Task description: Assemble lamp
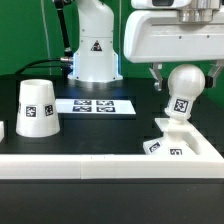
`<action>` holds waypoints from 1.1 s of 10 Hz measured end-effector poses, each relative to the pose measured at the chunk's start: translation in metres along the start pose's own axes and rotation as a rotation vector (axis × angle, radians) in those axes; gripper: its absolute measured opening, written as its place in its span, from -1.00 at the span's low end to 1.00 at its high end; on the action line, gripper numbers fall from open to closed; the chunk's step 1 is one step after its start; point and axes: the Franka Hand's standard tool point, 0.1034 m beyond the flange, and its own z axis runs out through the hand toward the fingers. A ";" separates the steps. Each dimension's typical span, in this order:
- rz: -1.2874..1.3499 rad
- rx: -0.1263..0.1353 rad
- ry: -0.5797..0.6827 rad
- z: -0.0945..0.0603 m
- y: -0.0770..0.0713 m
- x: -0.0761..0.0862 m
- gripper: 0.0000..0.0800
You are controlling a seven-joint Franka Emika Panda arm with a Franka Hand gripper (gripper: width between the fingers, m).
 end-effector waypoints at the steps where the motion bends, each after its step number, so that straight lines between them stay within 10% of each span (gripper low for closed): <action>1: -0.046 -0.001 0.000 0.000 0.000 0.000 0.75; 11: -0.906 -0.041 -0.016 0.004 0.004 -0.002 0.75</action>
Offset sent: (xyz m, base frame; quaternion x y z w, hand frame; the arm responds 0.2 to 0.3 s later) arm -0.0100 0.0063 0.0012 -0.0056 0.0045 -0.1769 0.9842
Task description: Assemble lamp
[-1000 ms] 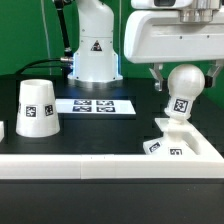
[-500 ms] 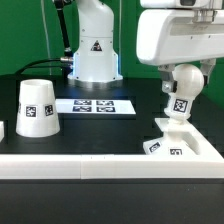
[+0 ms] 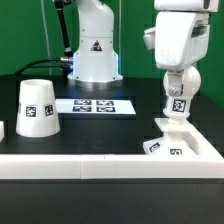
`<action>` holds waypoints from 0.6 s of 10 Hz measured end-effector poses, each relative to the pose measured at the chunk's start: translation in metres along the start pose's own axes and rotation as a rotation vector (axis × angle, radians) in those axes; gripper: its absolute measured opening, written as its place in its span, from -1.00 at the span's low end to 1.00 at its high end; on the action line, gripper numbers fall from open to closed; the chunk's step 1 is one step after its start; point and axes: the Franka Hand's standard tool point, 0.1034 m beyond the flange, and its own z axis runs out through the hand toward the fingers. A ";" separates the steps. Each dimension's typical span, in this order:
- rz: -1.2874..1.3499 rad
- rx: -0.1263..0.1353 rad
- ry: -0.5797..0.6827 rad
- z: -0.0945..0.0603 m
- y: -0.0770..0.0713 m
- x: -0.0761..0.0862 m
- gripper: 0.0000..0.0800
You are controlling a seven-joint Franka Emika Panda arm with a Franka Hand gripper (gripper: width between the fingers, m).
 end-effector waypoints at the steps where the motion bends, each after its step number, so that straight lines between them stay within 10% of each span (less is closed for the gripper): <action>1: -0.005 0.000 0.000 0.000 0.001 0.000 0.52; 6: 0.030 0.001 -0.001 0.000 0.001 -0.001 0.44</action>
Offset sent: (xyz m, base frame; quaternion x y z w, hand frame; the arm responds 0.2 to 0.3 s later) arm 0.0000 0.0000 0.0000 0.0000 0.0000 0.0000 1.0000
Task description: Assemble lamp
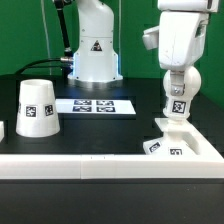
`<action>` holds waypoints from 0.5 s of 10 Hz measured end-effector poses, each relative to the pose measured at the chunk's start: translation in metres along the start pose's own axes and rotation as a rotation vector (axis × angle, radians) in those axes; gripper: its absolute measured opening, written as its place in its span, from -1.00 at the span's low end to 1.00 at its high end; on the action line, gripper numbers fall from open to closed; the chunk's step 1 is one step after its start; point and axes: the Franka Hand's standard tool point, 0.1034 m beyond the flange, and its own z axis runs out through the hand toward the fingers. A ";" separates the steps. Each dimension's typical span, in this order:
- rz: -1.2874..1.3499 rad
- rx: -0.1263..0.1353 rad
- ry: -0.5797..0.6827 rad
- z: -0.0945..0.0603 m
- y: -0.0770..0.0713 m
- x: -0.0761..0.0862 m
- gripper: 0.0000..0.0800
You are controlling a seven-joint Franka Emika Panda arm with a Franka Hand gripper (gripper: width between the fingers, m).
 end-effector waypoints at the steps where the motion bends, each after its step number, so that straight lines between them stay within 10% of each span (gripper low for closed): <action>1: 0.064 0.003 -0.005 0.000 0.001 -0.002 0.44; 5: 0.472 0.002 -0.003 0.000 0.000 -0.001 0.44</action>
Offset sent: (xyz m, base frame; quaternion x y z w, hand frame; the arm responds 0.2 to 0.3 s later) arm -0.0085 -0.0042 -0.0054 0.0163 -0.0301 0.2786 0.9598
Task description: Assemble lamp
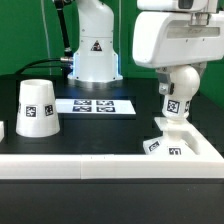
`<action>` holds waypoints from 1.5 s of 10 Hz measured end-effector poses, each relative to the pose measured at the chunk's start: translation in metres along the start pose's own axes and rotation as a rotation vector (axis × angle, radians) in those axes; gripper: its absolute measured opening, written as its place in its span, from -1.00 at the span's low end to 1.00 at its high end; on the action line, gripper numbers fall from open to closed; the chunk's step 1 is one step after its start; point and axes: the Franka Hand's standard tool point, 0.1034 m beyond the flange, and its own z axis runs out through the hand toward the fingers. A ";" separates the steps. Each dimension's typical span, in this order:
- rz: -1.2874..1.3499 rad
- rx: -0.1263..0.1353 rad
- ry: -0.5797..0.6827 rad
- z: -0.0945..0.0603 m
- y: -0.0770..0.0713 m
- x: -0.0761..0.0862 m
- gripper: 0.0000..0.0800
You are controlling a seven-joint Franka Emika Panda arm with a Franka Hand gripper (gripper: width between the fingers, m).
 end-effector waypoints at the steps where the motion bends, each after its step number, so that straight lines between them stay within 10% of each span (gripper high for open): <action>1: 0.089 -0.001 0.004 0.000 0.000 0.000 0.44; 15: 1.302 0.052 -0.042 0.002 -0.003 -0.004 0.45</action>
Offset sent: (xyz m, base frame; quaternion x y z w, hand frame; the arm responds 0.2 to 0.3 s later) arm 0.0000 0.0000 0.0000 0.0000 0.0000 0.1938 0.9810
